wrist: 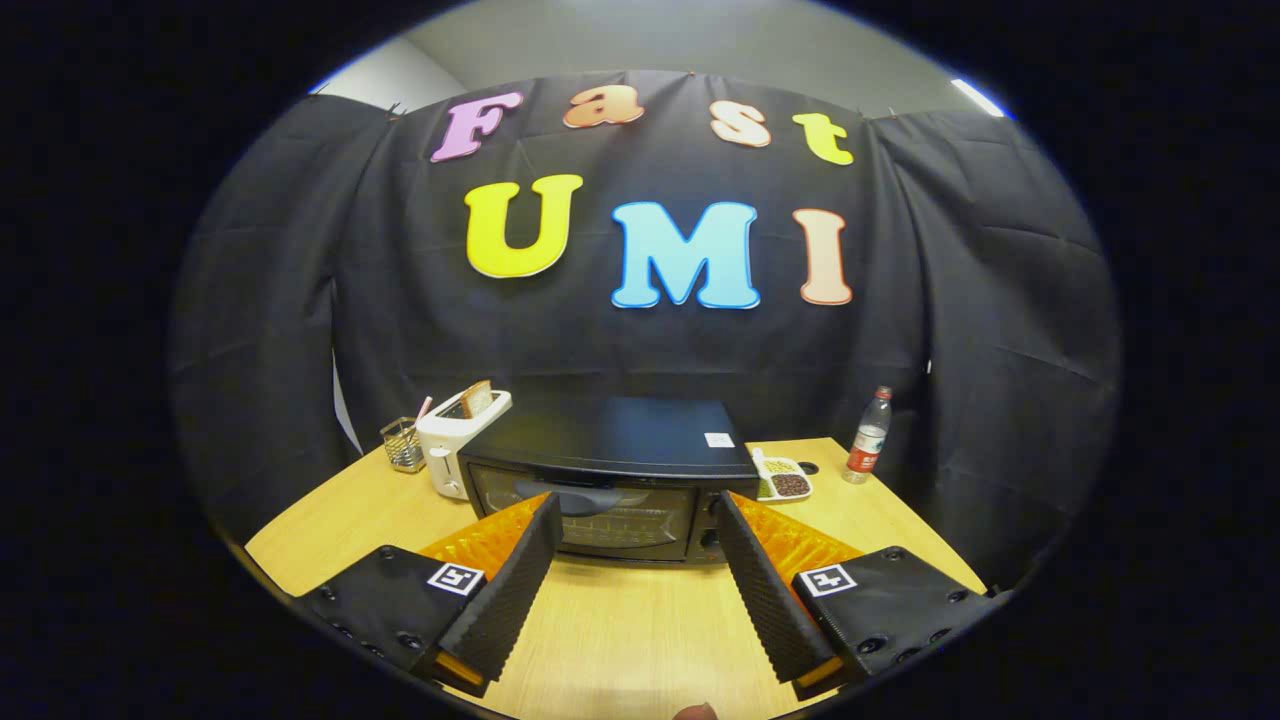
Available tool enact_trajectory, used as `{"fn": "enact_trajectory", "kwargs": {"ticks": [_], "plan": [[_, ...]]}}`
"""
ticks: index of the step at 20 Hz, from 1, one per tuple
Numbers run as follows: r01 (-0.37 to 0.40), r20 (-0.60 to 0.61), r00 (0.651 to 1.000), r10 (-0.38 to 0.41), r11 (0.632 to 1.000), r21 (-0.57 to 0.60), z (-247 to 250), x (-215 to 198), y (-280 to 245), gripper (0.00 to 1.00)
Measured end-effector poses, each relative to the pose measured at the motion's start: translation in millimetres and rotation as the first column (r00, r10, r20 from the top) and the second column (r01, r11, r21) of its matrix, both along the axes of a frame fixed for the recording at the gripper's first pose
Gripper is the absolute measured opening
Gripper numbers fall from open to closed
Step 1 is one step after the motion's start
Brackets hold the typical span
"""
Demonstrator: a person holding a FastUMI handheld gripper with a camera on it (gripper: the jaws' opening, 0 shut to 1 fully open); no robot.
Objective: Open the toaster oven, put the food inside, and close the toaster oven door.
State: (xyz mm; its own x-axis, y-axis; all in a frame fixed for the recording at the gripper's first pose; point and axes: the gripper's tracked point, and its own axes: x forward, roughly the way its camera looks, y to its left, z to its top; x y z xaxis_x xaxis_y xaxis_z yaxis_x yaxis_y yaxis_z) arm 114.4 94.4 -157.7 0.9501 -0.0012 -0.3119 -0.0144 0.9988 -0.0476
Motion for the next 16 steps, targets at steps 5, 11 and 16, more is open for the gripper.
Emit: {"fn": "enact_trajectory", "kwargs": {"ticks": [5, 11, 16], "plan": [[0.083, 0.042, 0.996, -0.084, 0.996, 0.01, 14.1, -4.9, -41.9, 0.99], [0.136, 0.076, 0.988, -0.134, 0.991, -0.018, 25.3, -6.3, -90.0, 0.98], [0.12, 0.136, 0.985, -0.109, 0.99, -0.077, 36.2, -2.1, -117.9, 0.98]]}}
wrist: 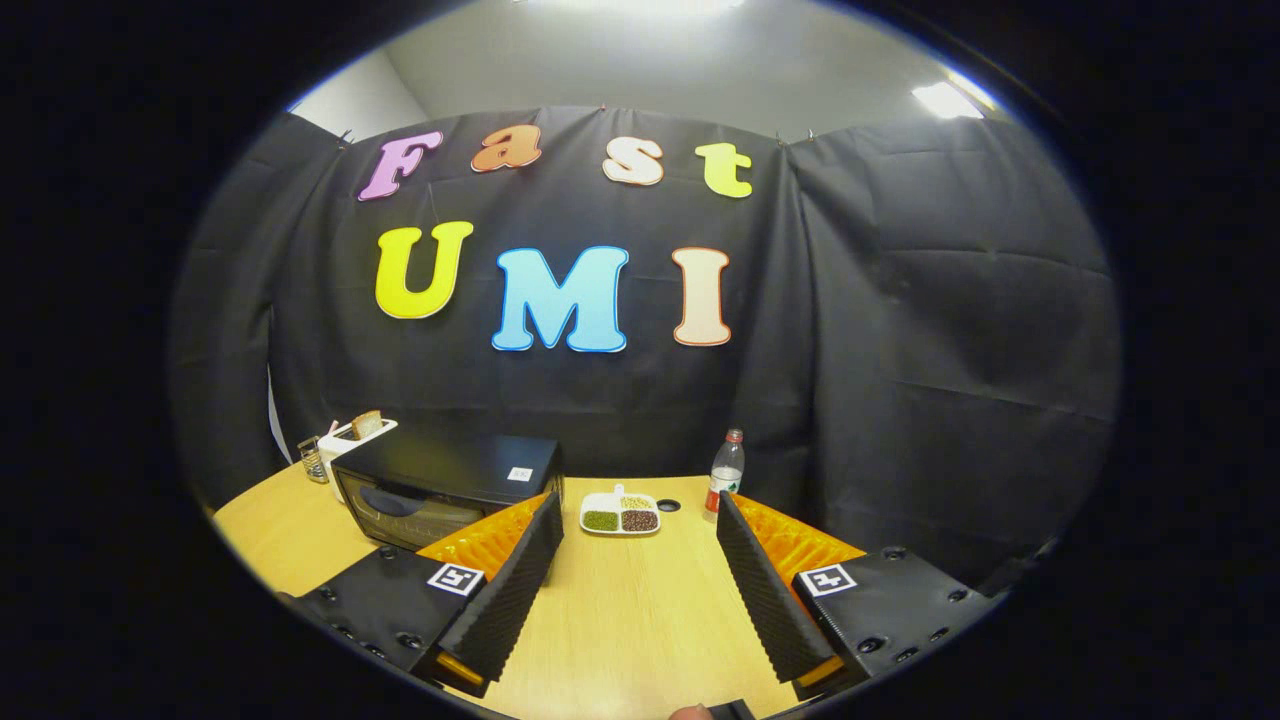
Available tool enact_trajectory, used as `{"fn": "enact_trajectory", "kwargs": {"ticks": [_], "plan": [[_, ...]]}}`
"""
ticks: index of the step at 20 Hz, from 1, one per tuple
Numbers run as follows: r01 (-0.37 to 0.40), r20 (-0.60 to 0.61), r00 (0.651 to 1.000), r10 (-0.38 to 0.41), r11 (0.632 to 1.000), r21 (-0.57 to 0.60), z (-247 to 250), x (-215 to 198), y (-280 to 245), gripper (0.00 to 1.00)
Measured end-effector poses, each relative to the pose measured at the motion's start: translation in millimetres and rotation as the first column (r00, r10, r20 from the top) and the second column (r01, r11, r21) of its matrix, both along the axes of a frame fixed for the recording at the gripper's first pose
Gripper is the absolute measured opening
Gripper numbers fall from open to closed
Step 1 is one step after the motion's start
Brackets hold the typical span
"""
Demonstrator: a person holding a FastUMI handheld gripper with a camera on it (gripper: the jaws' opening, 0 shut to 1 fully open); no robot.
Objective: Open the toaster oven, put the food inside, and close the toaster oven door.
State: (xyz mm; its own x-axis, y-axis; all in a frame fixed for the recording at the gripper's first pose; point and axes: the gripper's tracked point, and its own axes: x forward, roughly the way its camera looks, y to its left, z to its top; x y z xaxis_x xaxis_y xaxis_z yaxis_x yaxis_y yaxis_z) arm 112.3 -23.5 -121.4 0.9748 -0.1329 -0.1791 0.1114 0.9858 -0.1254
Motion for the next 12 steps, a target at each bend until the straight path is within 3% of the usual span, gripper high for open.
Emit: {"fn": "enact_trajectory", "kwargs": {"ticks": [12], "plan": [[0.001, 0.05, 0.999, 0.0, 1.0, -0.002, 9.5, -4.9, -15.6, 0.98]]}}
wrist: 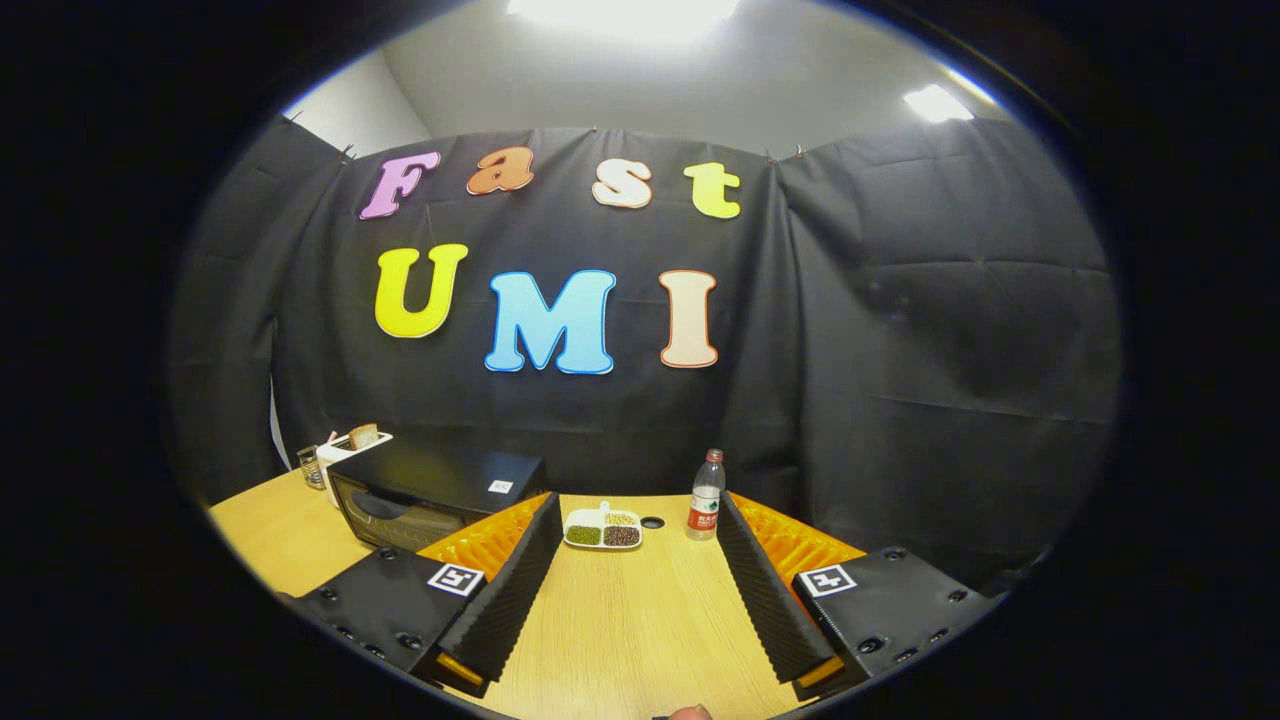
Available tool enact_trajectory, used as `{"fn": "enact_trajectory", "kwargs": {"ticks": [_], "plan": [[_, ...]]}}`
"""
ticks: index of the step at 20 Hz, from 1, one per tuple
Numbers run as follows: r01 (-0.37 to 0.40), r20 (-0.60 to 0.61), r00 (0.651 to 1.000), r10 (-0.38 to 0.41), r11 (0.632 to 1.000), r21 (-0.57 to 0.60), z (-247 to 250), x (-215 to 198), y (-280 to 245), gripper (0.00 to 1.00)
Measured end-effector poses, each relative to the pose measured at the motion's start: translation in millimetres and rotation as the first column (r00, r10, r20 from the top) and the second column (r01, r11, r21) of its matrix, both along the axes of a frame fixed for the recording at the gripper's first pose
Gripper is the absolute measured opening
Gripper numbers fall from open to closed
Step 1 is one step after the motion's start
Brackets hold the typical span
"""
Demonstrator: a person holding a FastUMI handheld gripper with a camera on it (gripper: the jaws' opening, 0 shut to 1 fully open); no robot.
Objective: Open the toaster oven, put the food inside, and close the toaster oven door.
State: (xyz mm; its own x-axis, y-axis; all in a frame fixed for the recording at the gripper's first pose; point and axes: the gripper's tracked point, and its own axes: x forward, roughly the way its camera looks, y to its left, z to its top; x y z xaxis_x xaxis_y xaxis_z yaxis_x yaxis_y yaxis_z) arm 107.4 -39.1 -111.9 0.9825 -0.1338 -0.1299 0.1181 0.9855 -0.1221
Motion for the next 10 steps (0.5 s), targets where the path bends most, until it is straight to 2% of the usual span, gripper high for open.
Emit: {"fn": "enact_trajectory", "kwargs": {"ticks": [10], "plan": [[-0.004, 0.011, 1.0, 0.004, 0.999, 0.044, 5.1, 0.9, 8.0, 0.98]]}}
